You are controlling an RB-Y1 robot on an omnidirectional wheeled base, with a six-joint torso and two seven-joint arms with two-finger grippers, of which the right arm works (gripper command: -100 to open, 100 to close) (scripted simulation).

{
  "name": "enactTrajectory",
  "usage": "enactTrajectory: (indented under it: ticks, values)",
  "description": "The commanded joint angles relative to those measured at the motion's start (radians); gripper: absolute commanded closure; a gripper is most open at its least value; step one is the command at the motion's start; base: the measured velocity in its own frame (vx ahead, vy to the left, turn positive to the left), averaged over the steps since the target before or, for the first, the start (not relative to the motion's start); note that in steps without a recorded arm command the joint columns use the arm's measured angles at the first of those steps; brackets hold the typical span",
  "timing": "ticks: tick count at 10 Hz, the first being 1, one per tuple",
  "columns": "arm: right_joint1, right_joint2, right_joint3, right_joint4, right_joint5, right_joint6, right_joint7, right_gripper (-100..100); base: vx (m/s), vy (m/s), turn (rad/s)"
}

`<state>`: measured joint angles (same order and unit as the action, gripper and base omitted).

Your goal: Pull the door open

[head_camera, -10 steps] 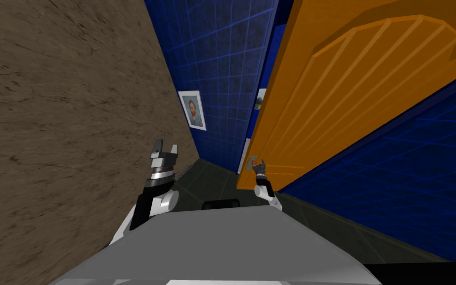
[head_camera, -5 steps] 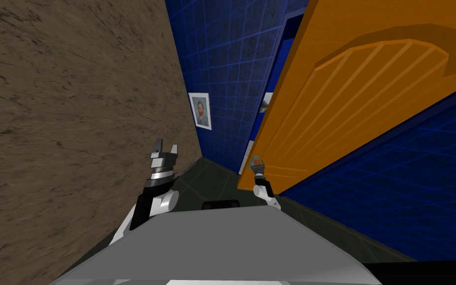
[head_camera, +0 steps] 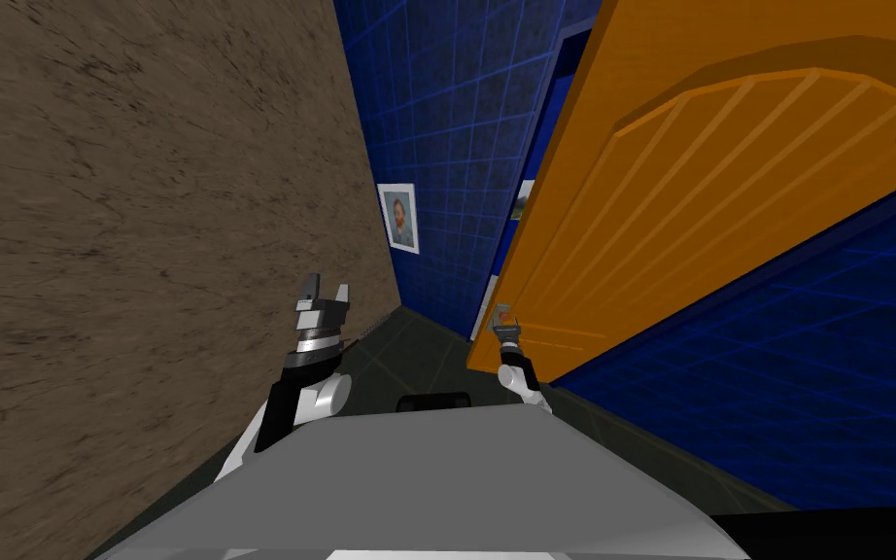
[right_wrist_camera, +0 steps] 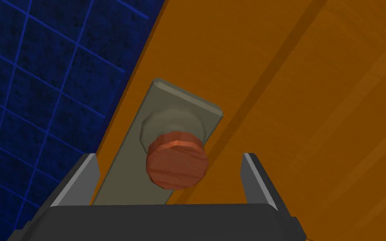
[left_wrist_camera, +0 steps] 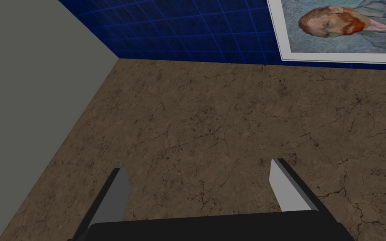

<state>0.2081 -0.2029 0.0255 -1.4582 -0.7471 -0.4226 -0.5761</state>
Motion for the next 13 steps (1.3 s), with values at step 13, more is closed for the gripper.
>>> enactTrajectory:
  ticks: [13]
  values:
    - [0.035,-0.069,0.027,-0.015,-0.255,-0.017,-0.302,-100,-0.035,-0.020,0.081]
